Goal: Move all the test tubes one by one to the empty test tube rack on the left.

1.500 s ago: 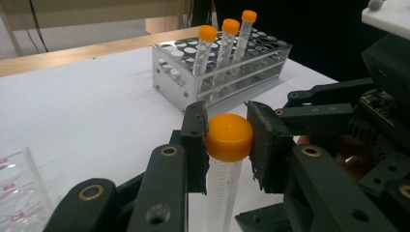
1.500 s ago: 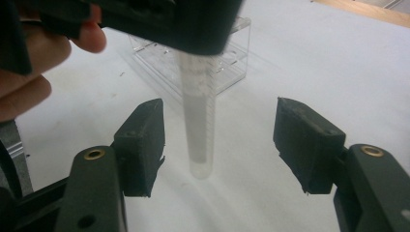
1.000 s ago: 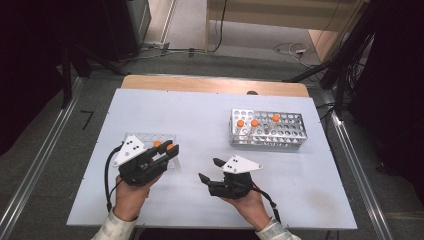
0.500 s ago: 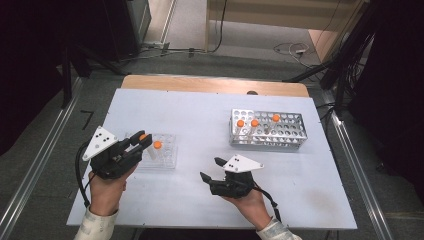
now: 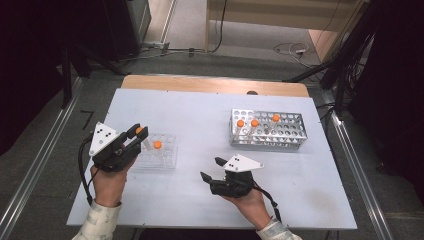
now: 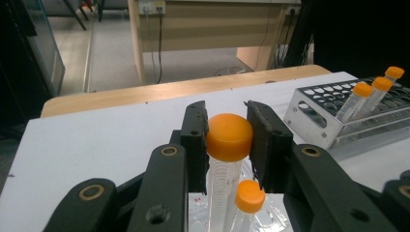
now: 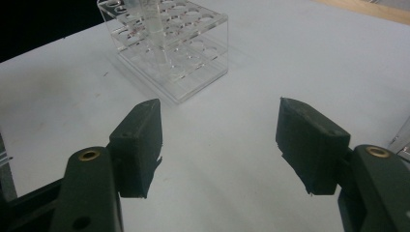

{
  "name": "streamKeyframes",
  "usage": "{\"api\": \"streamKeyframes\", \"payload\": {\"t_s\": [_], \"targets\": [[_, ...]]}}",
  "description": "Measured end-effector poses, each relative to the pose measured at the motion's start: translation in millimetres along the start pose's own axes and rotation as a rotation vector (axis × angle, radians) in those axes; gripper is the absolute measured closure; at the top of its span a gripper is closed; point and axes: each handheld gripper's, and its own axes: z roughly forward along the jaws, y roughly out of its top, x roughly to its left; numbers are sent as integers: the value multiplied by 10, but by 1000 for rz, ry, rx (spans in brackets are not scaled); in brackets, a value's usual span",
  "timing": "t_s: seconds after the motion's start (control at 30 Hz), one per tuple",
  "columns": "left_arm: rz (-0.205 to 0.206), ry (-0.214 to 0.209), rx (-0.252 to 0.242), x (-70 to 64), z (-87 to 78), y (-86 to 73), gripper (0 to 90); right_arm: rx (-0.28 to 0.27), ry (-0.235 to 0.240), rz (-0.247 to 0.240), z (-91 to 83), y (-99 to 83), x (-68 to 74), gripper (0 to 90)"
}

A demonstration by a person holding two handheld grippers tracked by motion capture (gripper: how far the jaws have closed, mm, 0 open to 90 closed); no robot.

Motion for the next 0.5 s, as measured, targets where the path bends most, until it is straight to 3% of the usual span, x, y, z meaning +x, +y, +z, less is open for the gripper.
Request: {"api": "streamKeyframes", "payload": {"t_s": [0.5], "targets": [[10, 11, 47, -34, 152, -178, 695, -2, -4, 6, -16, -5, -7, 319]]}}
